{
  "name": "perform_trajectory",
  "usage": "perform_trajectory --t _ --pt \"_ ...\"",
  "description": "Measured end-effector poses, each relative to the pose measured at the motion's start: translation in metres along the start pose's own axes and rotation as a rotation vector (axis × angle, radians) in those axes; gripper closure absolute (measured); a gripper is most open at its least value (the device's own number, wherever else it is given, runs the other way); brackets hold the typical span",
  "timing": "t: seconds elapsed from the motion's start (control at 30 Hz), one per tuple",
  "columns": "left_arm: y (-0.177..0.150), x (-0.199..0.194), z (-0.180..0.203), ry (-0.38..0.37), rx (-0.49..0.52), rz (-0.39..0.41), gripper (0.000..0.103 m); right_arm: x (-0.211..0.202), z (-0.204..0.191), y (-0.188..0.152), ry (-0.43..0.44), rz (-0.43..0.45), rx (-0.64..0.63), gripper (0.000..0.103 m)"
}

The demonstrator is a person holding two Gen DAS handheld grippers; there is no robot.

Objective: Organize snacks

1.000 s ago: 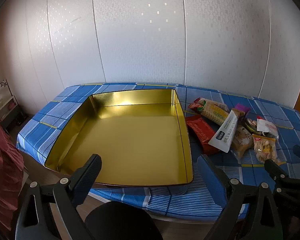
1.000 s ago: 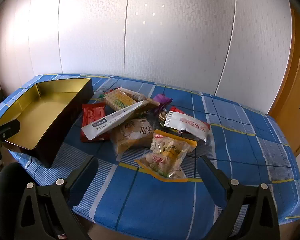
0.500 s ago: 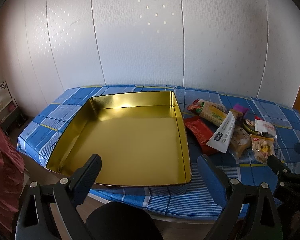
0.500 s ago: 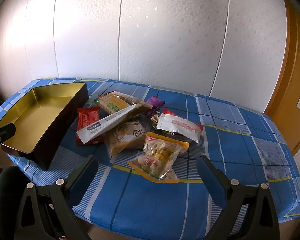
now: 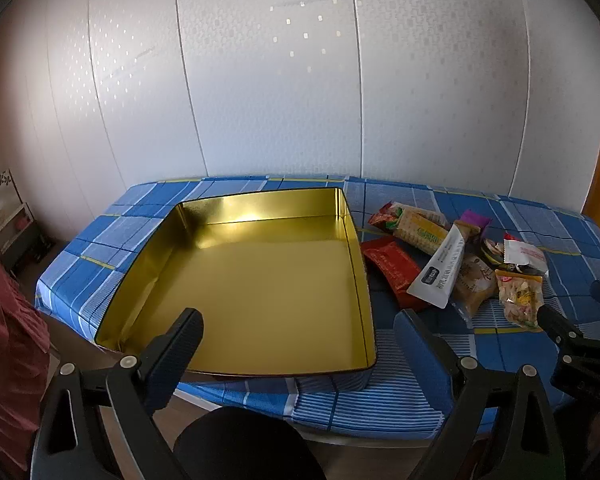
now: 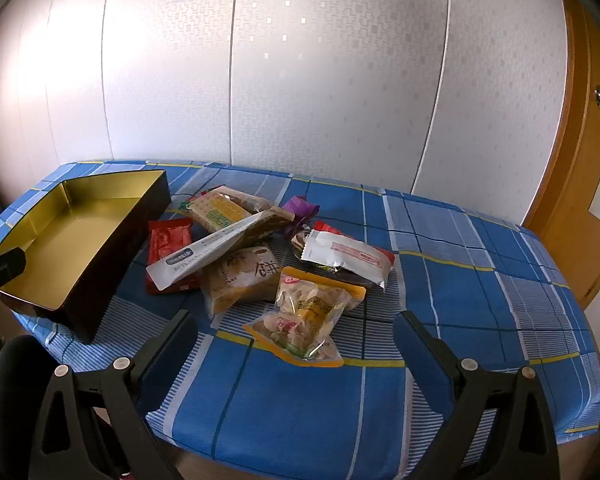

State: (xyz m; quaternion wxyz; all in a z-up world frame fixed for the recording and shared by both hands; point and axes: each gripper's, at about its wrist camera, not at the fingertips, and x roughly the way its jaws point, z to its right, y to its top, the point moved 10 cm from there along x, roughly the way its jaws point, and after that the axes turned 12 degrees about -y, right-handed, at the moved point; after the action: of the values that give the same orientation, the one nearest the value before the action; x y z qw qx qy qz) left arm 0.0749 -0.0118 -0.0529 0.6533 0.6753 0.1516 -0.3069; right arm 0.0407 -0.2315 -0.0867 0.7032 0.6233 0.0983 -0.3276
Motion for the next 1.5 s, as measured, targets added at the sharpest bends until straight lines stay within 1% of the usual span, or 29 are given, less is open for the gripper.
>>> perform_trajectory --t 1.13,1.4,1.5 --pt "0.007 -0.001 0.016 -0.012 0.056 0.000 0.006 0.002 0.011 -0.002 -0.006 0.003 0.035 0.003" --pt "0.007 0.003 0.023 -0.022 0.078 -0.011 0.006 0.006 0.017 -0.004 -0.007 -0.001 0.050 0.003" --pt "0.006 0.008 0.028 -0.036 0.089 -0.028 0.006 0.008 0.021 -0.006 -0.007 -0.008 0.062 0.003"
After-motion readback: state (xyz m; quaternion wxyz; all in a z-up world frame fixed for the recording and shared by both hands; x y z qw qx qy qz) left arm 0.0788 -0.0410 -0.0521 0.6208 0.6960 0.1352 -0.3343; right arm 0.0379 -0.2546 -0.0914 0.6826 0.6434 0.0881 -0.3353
